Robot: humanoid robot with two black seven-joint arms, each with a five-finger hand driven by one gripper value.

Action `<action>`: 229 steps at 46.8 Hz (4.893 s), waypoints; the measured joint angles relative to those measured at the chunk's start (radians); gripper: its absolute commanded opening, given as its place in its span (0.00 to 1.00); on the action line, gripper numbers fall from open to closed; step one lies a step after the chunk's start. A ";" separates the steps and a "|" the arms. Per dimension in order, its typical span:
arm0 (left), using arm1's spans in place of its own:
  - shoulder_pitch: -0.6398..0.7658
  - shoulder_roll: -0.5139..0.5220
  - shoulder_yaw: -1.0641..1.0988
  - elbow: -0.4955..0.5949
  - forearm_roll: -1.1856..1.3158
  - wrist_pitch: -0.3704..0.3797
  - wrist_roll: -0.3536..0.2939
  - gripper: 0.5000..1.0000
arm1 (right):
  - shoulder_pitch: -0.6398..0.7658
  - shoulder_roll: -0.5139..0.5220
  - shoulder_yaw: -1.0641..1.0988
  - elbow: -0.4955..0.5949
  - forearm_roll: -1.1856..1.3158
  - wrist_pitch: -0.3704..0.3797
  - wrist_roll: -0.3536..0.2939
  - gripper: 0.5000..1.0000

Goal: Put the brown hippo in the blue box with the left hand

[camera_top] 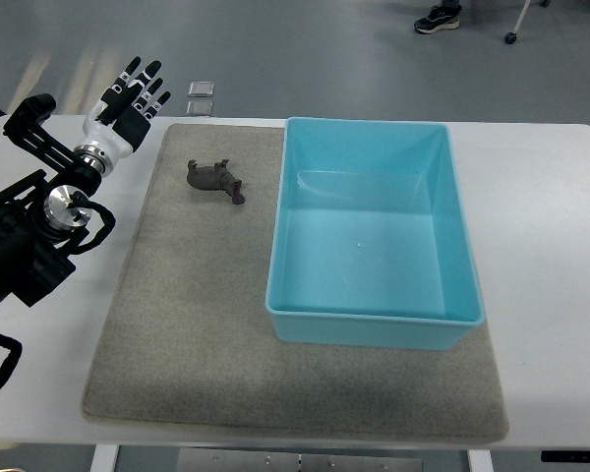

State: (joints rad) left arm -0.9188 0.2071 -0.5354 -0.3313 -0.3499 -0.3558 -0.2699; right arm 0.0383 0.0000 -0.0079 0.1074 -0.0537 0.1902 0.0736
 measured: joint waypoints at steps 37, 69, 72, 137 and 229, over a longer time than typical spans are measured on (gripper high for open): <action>-0.004 -0.004 -0.060 -0.009 -0.004 0.001 0.000 0.99 | 0.000 0.000 0.000 0.000 0.000 0.000 0.000 0.87; -0.005 0.016 -0.044 -0.014 0.005 0.001 0.000 0.99 | 0.000 0.000 0.000 0.000 0.000 0.000 0.000 0.87; -0.007 0.019 -0.044 -0.014 0.005 0.001 0.001 0.99 | 0.000 0.000 0.000 0.000 0.000 0.000 0.000 0.87; -0.088 0.262 0.160 -0.232 0.689 0.000 0.002 0.99 | 0.000 0.000 0.000 0.000 0.000 0.000 0.000 0.87; -0.162 0.296 0.325 -0.488 1.775 0.157 -0.025 0.92 | 0.000 0.000 0.000 0.000 0.000 0.000 0.000 0.87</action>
State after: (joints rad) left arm -1.0812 0.5032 -0.2103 -0.8192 1.4253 -0.1993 -0.2951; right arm 0.0384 0.0000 -0.0080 0.1074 -0.0537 0.1902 0.0736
